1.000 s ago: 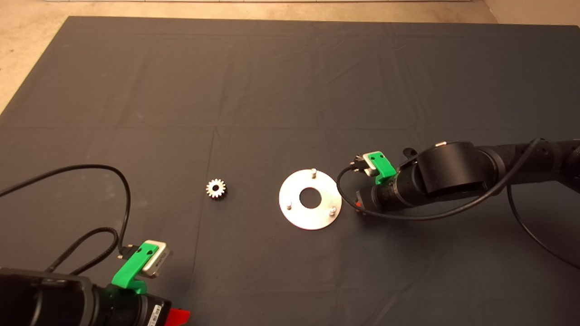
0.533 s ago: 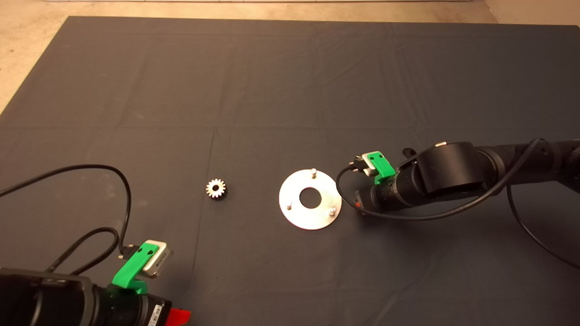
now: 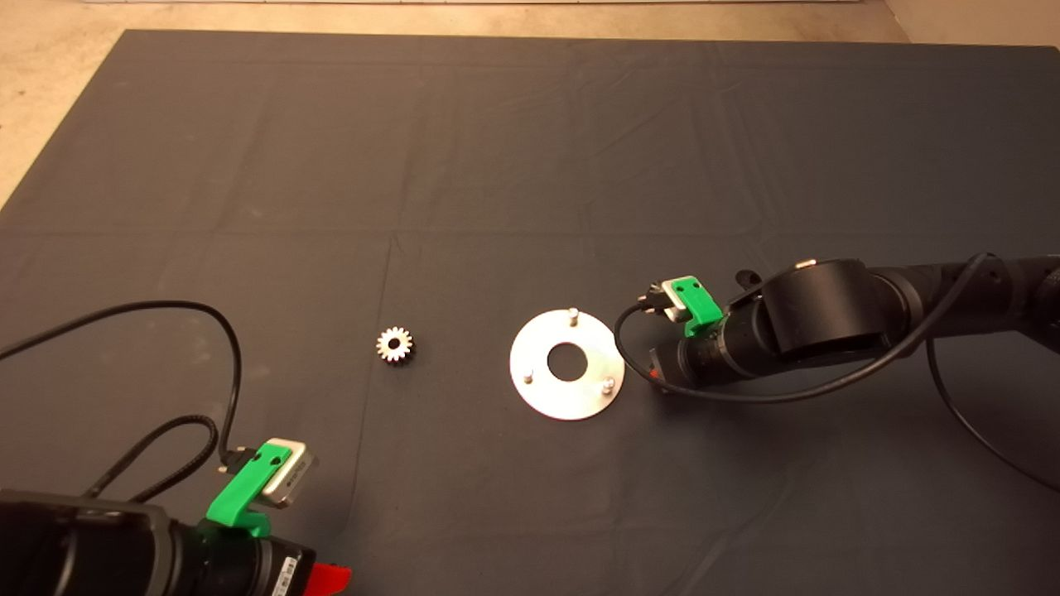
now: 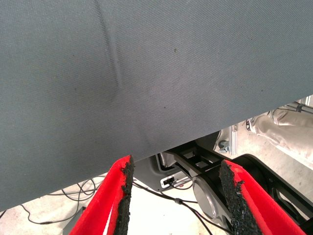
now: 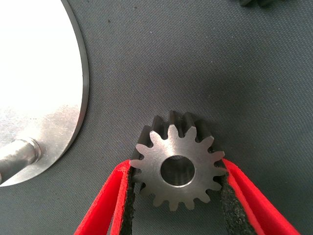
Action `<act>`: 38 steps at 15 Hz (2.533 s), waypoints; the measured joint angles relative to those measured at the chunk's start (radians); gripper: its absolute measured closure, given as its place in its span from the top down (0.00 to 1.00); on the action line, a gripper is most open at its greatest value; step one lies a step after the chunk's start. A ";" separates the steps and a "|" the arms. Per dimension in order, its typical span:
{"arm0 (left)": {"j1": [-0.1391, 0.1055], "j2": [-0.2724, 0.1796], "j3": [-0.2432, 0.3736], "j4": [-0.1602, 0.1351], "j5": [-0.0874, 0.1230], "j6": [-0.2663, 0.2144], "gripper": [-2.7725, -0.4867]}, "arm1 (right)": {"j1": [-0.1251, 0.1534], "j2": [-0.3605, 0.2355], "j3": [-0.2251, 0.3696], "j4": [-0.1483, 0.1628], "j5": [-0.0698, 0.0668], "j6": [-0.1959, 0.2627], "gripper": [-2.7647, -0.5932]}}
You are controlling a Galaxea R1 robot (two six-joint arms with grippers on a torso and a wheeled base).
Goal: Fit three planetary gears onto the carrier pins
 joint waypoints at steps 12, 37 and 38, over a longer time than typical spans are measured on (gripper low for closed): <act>0.000 0.000 0.000 0.000 -0.002 0.000 0.30 | 0.000 -0.008 0.089 -0.012 -0.009 0.000 0.16; 0.000 0.003 0.000 0.000 -0.006 0.000 0.30 | 0.134 0.145 0.103 0.071 -0.013 0.056 0.15; 0.000 0.003 0.000 0.000 -0.006 0.000 0.30 | 0.134 0.145 0.098 0.084 -0.013 0.056 0.15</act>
